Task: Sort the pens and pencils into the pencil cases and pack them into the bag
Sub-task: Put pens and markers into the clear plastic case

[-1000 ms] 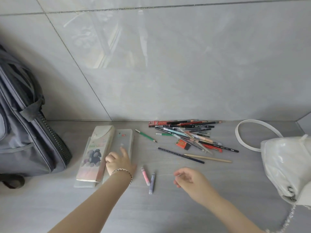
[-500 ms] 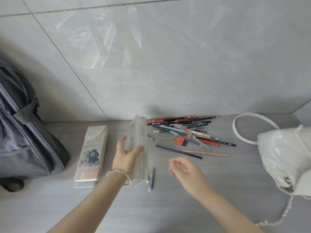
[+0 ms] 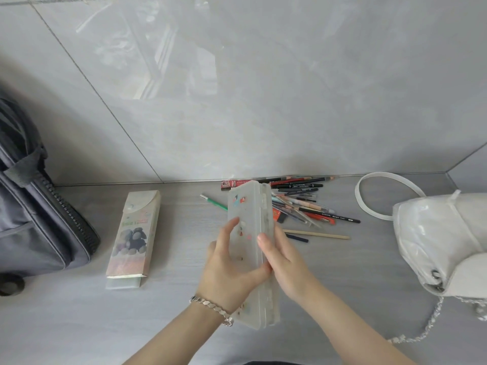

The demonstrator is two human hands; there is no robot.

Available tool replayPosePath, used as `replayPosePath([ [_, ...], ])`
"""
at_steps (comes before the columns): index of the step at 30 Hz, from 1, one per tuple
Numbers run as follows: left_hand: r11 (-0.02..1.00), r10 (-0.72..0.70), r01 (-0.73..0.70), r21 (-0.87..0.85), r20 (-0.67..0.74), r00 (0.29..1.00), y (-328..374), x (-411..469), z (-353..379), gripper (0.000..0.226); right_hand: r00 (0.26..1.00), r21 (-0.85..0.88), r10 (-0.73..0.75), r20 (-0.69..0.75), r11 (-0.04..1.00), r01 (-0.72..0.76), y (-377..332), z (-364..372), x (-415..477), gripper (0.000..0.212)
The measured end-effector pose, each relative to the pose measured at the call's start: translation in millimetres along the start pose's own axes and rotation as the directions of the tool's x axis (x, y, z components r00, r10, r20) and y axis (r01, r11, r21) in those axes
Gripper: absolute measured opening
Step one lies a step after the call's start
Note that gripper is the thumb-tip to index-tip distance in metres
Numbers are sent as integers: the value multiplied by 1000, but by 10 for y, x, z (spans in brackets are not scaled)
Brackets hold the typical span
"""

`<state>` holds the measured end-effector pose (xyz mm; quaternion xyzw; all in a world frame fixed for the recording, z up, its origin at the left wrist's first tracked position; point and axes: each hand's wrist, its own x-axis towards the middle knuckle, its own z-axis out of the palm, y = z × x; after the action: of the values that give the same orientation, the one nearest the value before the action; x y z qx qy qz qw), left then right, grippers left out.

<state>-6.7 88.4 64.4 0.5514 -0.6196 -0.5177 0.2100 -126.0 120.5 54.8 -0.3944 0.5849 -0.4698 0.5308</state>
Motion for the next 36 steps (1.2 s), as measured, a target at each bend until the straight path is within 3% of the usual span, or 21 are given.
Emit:
replayPosePath([
  [3, 999, 40, -40, 9, -13, 999, -17, -31, 26, 84, 997, -201, -60, -54, 978, 48, 38, -15, -50, 39],
  [6, 999, 29, -28, 25, -14, 999, -28, -54, 34, 91, 998, -395, -30, -54, 919, 6, 57, -51, -61, 51],
  [12, 981, 31, -16, -194, 70, 997, -152, -2, 6, 77, 999, -522, -51, -2, 852, 43, -28, -131, -71, 57],
  [15, 949, 3, 23, -315, 79, 997, -168, 53, -6, 76, 997, -561, -17, -76, 827, -29, 40, -87, -19, 53],
  [17, 856, -84, 129, -500, 112, 990, -198, 80, -63, 80, 969, -391, 91, -230, 903, -178, 76, -136, 46, 40],
  [19, 675, -139, 304, -672, 289, 947, -263, 100, -142, 88, 933, -223, 184, -309, 940, -258, 76, -214, 68, 31],
  [21, 486, -110, 442, -754, 449, 887, -336, 89, -226, 81, 940, -249, 159, -303, 939, -239, 52, -248, 76, 27],
  [23, 366, -72, 451, -814, 459, 886, -476, 100, -279, 64, 955, -269, 100, -279, 947, -178, 20, -233, 84, 31],
  [25, 406, -94, 444, -799, 447, 890, -563, 153, -344, 62, 962, -284, 52, -269, 950, -131, 10, -238, 82, 38],
  [28, 577, -233, 457, -678, 400, 887, -588, 241, -429, 59, 959, -328, -13, -285, 941, -85, 58, -299, 68, 40],
  [30, 688, -353, 436, -580, 258, 899, -472, 244, -420, 51, 958, -322, -16, -287, 943, -80, 70, -274, 38, 37],
  [32, 754, -433, 419, -506, 98, 896, -336, 221, -348, 58, 960, -330, -38, -277, 942, -58, 44, -207, 21, 37],
  [36, 897, -401, 351, -268, -163, 901, -175, 228, -352, 60, 967, -251, -146, -210, 964, 91, -102, -107, 102, 31],
])
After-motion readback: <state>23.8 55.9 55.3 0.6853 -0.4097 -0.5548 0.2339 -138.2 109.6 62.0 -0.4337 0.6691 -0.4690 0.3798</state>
